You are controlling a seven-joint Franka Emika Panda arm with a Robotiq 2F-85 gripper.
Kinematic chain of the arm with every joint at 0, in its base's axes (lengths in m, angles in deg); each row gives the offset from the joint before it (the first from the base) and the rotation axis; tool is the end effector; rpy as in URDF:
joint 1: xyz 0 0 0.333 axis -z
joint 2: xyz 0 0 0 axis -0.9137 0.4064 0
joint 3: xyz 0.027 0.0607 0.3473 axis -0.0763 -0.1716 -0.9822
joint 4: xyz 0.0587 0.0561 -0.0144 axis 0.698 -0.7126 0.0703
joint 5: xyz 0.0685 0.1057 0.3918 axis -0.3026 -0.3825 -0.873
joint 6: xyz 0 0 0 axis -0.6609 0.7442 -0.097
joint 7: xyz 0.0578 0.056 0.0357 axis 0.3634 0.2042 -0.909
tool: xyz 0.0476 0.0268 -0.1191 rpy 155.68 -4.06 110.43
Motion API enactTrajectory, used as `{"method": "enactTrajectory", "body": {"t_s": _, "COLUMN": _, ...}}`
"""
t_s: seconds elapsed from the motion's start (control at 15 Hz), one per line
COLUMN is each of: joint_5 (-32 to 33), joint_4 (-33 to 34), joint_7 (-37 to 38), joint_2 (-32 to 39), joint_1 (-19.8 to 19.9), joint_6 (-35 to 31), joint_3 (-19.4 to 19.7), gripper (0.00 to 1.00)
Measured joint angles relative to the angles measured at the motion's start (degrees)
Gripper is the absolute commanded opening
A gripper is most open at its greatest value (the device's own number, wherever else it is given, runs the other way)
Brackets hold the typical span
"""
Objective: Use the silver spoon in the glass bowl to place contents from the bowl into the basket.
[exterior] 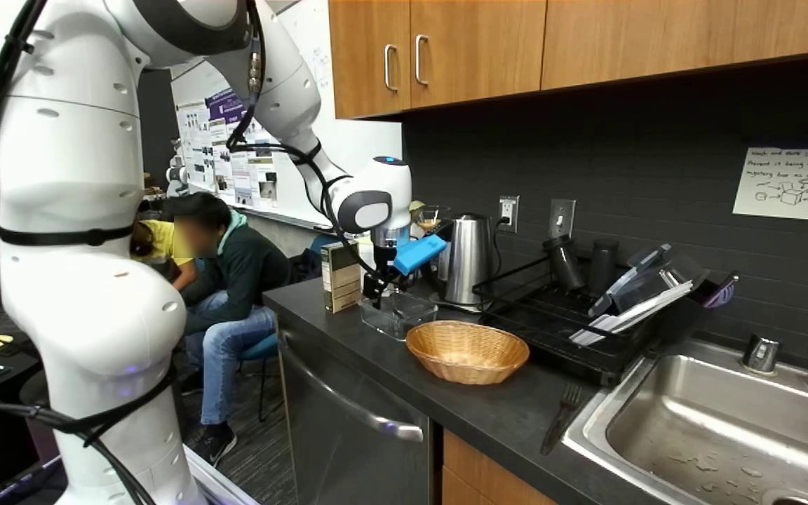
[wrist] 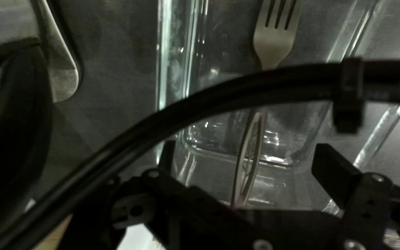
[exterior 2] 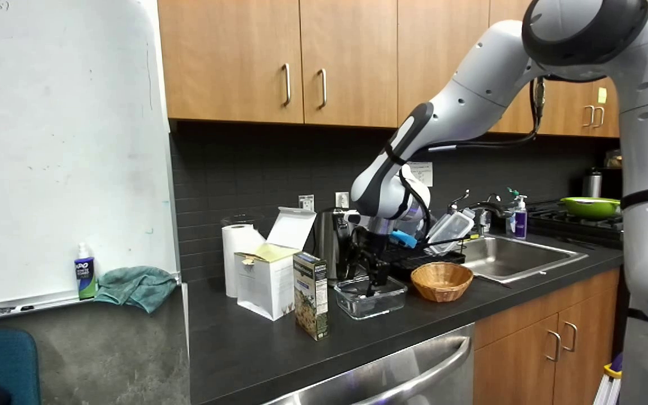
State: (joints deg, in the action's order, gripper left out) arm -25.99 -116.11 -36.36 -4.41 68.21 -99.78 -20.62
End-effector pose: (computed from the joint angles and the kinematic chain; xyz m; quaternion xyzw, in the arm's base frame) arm 0.5466 -0.0406 0.2990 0.7564 0.6384 0.1422 0.0127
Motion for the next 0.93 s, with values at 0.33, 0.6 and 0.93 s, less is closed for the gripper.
{"method": "enactTrajectory", "body": {"t_s": 0.33, "joint_5": 0.0, "joint_4": 0.7, "joint_7": 0.3, "joint_2": 0.8, "joint_1": 0.2, "joint_6": 0.2, "joint_3": -0.8, "gripper": 1.0}}
{"method": "enactTrajectory", "body": {"t_s": 0.6, "joint_5": 0.0, "joint_4": 0.8, "joint_7": 0.9, "joint_2": 1.1, "joint_1": 0.5, "joint_6": 0.7, "joint_3": -1.3, "gripper": 1.0}}
{"method": "enactTrajectory", "body": {"t_s": 0.93, "joint_5": 0.0, "joint_4": 0.8, "joint_7": 1.5, "joint_2": 1.5, "joint_1": 0.7, "joint_6": 1.0, "joint_3": -1.4, "gripper": 1.0}}
